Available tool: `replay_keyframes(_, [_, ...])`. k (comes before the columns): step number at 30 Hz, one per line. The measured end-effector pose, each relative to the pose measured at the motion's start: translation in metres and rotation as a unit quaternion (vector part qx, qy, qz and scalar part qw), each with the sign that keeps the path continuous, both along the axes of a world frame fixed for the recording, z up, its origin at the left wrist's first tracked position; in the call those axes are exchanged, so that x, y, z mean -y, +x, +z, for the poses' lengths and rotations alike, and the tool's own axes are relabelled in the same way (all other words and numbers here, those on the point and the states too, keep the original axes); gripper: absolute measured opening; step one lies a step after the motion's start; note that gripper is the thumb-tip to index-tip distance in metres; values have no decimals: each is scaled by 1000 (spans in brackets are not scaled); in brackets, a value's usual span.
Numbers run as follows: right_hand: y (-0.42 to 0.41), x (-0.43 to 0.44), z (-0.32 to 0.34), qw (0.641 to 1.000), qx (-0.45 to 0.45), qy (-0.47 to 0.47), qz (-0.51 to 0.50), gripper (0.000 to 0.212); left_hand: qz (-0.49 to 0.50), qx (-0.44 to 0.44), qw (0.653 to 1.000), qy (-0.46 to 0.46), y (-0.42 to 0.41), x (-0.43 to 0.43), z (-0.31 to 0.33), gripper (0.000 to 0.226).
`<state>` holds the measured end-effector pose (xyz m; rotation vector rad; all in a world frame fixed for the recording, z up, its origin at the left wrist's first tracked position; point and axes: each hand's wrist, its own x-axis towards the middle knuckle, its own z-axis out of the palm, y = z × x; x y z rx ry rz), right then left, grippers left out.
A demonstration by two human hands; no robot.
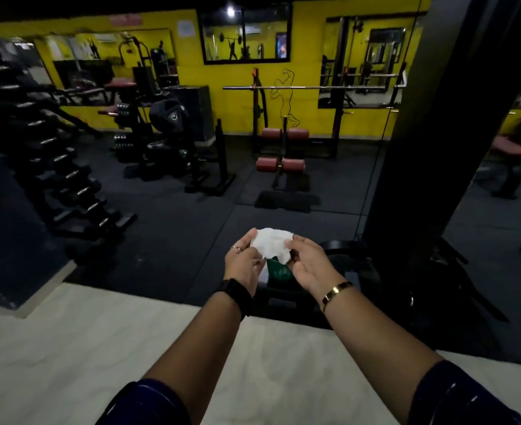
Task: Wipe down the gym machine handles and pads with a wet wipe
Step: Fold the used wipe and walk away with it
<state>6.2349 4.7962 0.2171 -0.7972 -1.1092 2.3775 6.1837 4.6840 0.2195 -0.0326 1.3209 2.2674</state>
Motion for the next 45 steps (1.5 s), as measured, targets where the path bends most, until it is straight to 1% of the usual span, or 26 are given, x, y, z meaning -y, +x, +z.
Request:
replay_keyframes(3, [-52, -30, -5, 1000, 8, 11, -6, 24, -5, 12, 1000, -13, -56, -32, -9, 54])
replay_keyframes(6, [-109, -61, -13, 999, 16, 10, -30, 23, -10, 18, 1000, -16, -112, -66, -16, 56])
replay_keyframes(9, [-170, -99, -19, 998, 23, 11, -57, 27, -24, 20, 999, -5, -175, -107, -24, 61])
replay_keyframes(12, [-243, -143, -26, 996, 27, 13, -79, 26, -43, 22, 999, 1, -250, -152, -29, 63])
replay_keyframes(15, [-299, -181, -30, 994, 34, 10, -100, 26, -49, 38, 998, 12, -313, -191, -28, 54])
replay_keyframes(18, [-348, -217, -37, 993, 41, 6, -112, 25, -79, 66, 995, 21, -365, -227, -31, 26])
replay_keyframes(20, [-377, -242, -48, 993, 50, 0, -110, 22, -98, 84, 992, 15, -394, -250, -41, 28])
replay_keyframes(21, [-386, -251, -55, 992, 61, -2, -109, 20, -94, 94, 991, 8, -403, -260, -46, 27])
replay_keyframes(23, [-405, -273, -70, 991, 79, -14, -107, 19, -86, 92, 992, -23, -426, -282, -64, 14])
replay_keyframes(24, [-411, -282, -74, 990, 83, -21, -108, 19, -85, 82, 992, -36, -434, -290, -71, 16])
replay_keyframes(26, [-429, -304, -84, 988, 99, -34, -111, 21, -99, 70, 991, -63, -456, -312, -84, 37])
replay_keyframes(28, [-444, -326, -97, 987, 118, -40, -105, 21, -119, 57, 986, -99, -474, -333, -98, 50])
replay_keyframes(31, [-463, -356, -120, 982, 160, -42, -91, 23, -139, 64, 977, -150, -496, -362, -123, 55])
replay_keyframes(33, [-471, -375, -136, 976, 194, -53, -79, 20, -152, 90, 968, -180, -507, -380, -141, 59])
replay_keyframes(36, [-480, -402, -153, 970, 228, -62, -59, 21, -172, 99, 957, -212, -518, -407, -160, 65])
replay_keyframes(40, [-494, -439, -175, 966, 252, -54, -36, 24, -171, 119, 950, -233, -535, -441, -182, 63])
replay_keyframes(45, [-510, -457, -210, 953, 297, -59, -17, 23, -157, 156, 938, -268, -550, -458, -217, 48])
